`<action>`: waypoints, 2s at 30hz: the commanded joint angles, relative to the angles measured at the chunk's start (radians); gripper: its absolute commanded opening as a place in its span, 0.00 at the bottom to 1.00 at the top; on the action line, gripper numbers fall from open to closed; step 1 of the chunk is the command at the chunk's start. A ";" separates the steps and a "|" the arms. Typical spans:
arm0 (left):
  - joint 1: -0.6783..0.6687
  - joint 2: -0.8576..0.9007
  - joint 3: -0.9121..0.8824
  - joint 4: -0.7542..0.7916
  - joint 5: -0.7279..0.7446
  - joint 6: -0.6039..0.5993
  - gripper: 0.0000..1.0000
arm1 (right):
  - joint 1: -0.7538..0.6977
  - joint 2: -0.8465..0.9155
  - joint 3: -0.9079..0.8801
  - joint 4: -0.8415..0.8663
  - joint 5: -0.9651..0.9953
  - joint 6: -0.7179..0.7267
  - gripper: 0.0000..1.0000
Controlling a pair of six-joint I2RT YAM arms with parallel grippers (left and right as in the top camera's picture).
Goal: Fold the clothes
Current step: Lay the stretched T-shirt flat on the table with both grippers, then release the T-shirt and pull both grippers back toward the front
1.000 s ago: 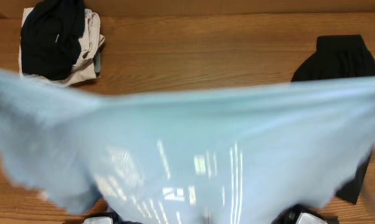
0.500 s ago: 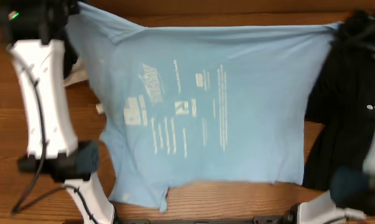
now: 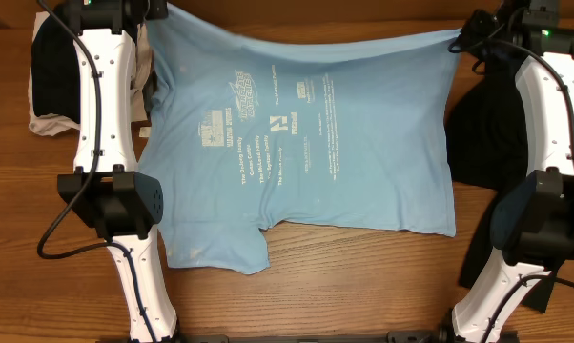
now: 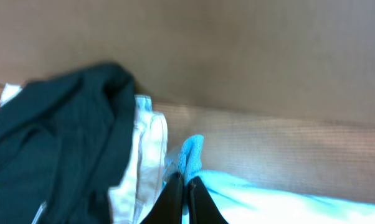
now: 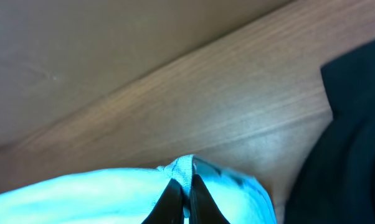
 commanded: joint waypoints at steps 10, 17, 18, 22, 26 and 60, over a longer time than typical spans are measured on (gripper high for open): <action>0.014 -0.013 0.010 -0.446 0.033 -0.089 0.04 | -0.007 0.006 -0.003 -0.269 0.078 -0.013 0.04; 0.014 -0.006 -0.008 -0.602 0.022 -0.081 0.04 | -0.008 0.006 -0.056 -0.359 0.077 -0.015 0.04; 0.014 -0.006 -0.027 -0.603 0.022 -0.080 0.04 | -0.008 0.006 -0.082 -0.360 0.077 -0.016 0.04; 0.014 -0.006 -0.096 -0.594 0.022 -0.077 0.04 | -0.008 0.006 -0.167 -0.347 0.078 -0.027 0.04; 0.014 -0.006 -0.188 -0.558 0.023 -0.073 0.04 | -0.008 0.006 -0.256 -0.305 0.078 -0.030 0.04; -0.009 -0.407 0.110 -0.673 0.112 -0.089 1.00 | -0.007 -0.679 -0.129 -0.597 0.063 0.106 0.60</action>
